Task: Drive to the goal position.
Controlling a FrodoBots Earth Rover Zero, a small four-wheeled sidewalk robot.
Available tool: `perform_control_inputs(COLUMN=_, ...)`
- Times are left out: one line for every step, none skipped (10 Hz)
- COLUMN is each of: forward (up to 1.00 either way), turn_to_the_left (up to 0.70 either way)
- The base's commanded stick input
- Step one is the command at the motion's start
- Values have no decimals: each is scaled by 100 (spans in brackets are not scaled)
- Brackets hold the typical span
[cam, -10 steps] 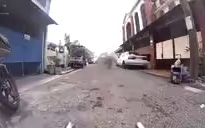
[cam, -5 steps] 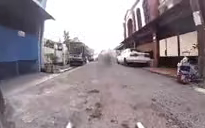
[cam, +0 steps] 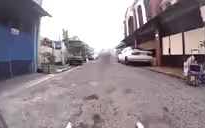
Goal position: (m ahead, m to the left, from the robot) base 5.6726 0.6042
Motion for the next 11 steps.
perform_control_inputs(forward=70, turn_to_the_left=14)
perform_control_inputs(forward=70, turn_to_the_left=14)
perform_control_inputs(forward=70, turn_to_the_left=14)
perform_control_inputs(forward=70, turn_to_the_left=14)
perform_control_inputs(forward=70, turn_to_the_left=14)
perform_control_inputs(forward=70, turn_to_the_left=14)
perform_control_inputs(forward=70, turn_to_the_left=14)
perform_control_inputs(forward=70, turn_to_the_left=14)
perform_control_inputs(forward=70, turn_to_the_left=14)
perform_control_inputs(forward=70, turn_to_the_left=14)
perform_control_inputs(forward=70, turn_to_the_left=14)
